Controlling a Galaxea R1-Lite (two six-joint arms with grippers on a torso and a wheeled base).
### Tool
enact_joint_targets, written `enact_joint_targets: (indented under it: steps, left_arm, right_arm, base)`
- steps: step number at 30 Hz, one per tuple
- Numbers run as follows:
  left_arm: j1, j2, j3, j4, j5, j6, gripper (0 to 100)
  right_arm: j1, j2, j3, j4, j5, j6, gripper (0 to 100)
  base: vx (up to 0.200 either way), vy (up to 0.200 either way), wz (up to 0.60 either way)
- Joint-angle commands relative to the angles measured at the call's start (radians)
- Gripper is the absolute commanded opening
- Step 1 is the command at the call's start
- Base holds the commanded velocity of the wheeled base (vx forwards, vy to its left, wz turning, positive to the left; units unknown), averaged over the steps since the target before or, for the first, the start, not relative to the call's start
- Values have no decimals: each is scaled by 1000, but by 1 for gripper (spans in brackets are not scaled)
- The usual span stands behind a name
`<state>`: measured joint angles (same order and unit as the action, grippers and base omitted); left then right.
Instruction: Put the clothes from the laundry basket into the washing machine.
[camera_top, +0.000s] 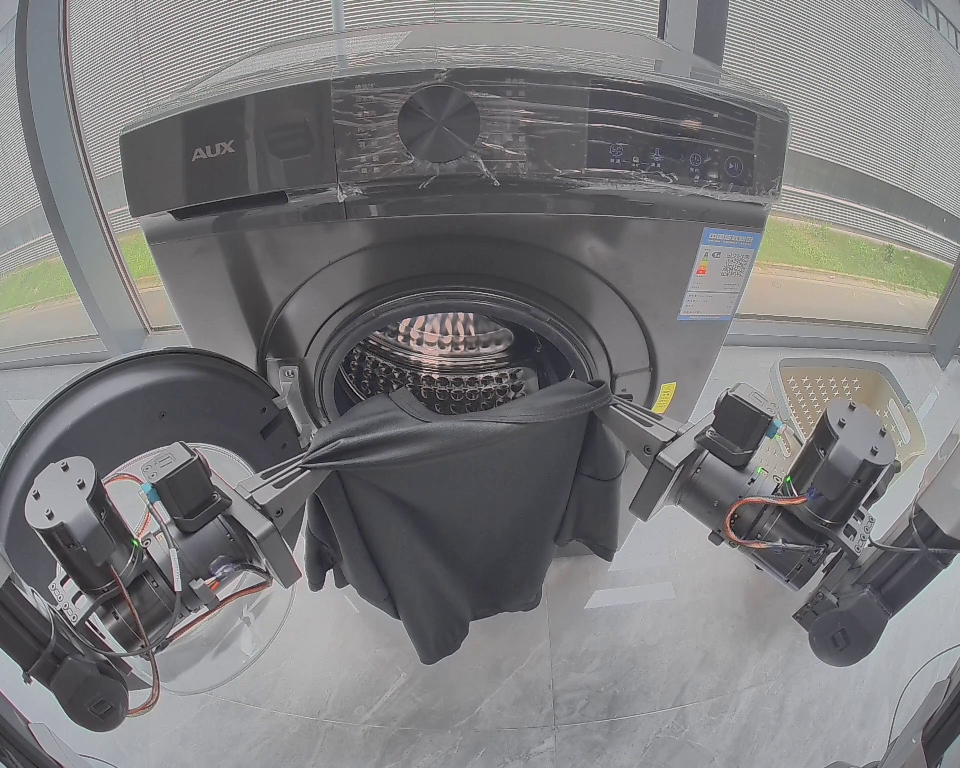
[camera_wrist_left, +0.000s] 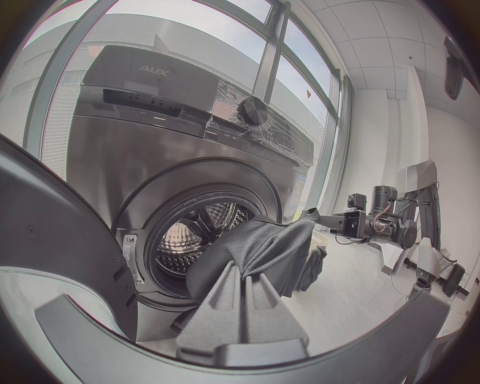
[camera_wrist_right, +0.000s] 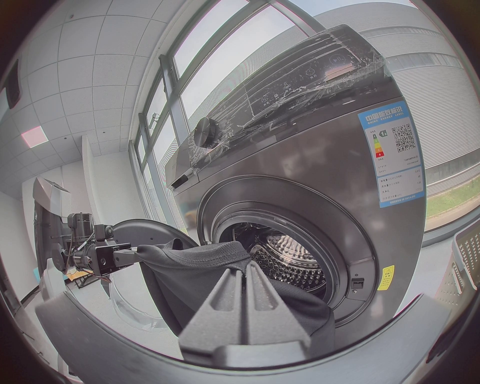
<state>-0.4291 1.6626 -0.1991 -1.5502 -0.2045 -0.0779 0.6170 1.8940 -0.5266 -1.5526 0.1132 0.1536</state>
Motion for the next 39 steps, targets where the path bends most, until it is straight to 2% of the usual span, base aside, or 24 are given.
enact_joint_targets:
  steps: [1,33,39]
  left_arm:
    - [1,0,-3,-1,0,0,0]
    - [-10,3,-37,-2,2,0,0]
    - [-17,17,-52,-1,2,13,0]
  right_arm:
    - [1,-4,-1,-8,0,0,0]
    - [0,-4,14,-8,2,0,0]
    - [0,7,37,-8,5,-2,0]
  base:
    - [0,0,0]
    - [0,0,0]
    - [0,0,0]
